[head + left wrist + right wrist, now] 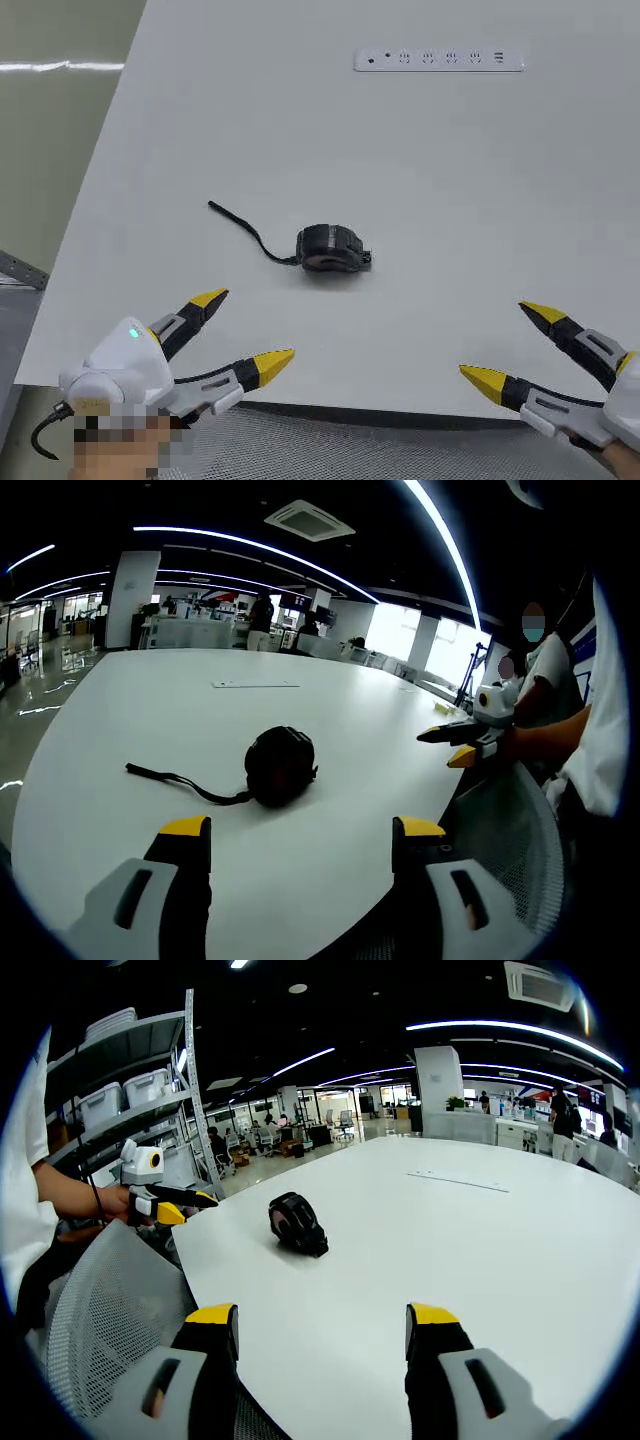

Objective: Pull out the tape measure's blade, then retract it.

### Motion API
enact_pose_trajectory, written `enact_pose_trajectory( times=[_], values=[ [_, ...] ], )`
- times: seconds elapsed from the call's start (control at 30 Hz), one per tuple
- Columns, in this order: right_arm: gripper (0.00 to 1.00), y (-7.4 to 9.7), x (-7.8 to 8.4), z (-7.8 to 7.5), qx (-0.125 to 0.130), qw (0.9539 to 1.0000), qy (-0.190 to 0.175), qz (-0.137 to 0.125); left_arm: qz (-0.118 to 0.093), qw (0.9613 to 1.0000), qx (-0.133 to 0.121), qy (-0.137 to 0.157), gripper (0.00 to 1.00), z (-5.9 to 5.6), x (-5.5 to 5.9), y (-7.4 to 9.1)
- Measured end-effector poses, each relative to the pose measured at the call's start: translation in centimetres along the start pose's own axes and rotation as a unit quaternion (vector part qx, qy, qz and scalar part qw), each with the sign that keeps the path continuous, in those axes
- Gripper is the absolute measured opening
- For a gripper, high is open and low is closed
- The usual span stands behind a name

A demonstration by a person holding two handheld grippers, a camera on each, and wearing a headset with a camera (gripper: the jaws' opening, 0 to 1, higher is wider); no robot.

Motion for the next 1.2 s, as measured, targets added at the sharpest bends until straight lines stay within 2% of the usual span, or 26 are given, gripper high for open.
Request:
enact_pose_trajectory(
  times=[0.67, 1.2],
  values=[
    [0.66, -0.9, -0.2, -0.2, -0.012, 0.9999, -0.001, -0.009, 0.005, 1.0, 0.003, 0.0, 0.72, 0.2, -0.1, 0.0],
    [0.64, -1.5, -0.4, -0.4, -0.019, 0.9998, 0.001, -0.008, 0.017, 0.9996, 0.022, -0.008, 0.72, 0.5, -0.3, -0.8]
  ],
)
Point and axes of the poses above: the centre of the closed fingertips' face, and the gripper's own axes: y roughly backward along the fingers, z roughly to its left, x roughly out of its underside, the point moved 6 cm from there along y, roughly backward along the fingers, and after that the axes turned 10 degrees about x, right-handed, at the moved point
